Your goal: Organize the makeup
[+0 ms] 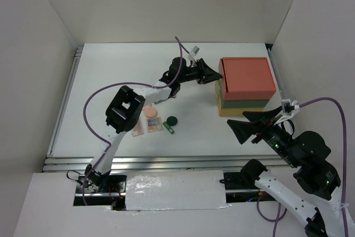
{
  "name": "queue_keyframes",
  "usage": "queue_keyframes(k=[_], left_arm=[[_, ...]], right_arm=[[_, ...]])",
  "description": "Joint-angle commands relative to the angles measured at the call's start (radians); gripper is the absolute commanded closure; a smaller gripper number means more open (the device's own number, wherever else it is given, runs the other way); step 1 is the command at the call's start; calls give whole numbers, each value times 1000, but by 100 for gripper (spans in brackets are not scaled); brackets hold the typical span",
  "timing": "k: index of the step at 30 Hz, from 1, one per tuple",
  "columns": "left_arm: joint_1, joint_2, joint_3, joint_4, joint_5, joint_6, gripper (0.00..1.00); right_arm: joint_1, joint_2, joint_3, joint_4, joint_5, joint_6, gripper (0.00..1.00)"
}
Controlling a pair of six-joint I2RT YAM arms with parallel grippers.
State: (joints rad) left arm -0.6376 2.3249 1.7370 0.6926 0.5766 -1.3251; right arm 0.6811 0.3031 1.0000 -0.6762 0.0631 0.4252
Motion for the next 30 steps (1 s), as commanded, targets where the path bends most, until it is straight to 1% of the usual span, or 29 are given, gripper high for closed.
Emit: queue_keyframes(k=[1, 3, 7, 11, 17, 21, 28, 29, 30], left_arm=[[22, -70, -30, 21, 23, 38, 93], [33, -82, -54, 31, 28, 33, 94], [68, -151, -163, 51, 31, 47, 94], [110, -203, -240, 58, 43, 64, 95], [139, -249, -301, 25, 55, 99, 96], [156, -272, -352, 54, 63, 96, 95], [176, -297, -399, 84, 77, 96, 87], [180, -298, -398, 81, 78, 98, 81], [182, -303, -392, 78, 81, 102, 78]], right_arm=[[6, 13, 8, 10, -9, -14, 0], [5, 16, 11, 10, -9, -13, 0], [6, 22, 15, 13, -11, -13, 0], [6, 31, 14, 23, -19, -9, 0], [6, 42, 8, 35, -25, -2, 0], [6, 48, 5, 44, -34, 10, 0], [6, 60, -6, 49, -46, 29, 0], [5, 59, -9, 49, -46, 30, 0], [6, 57, -12, 50, -45, 30, 0]])
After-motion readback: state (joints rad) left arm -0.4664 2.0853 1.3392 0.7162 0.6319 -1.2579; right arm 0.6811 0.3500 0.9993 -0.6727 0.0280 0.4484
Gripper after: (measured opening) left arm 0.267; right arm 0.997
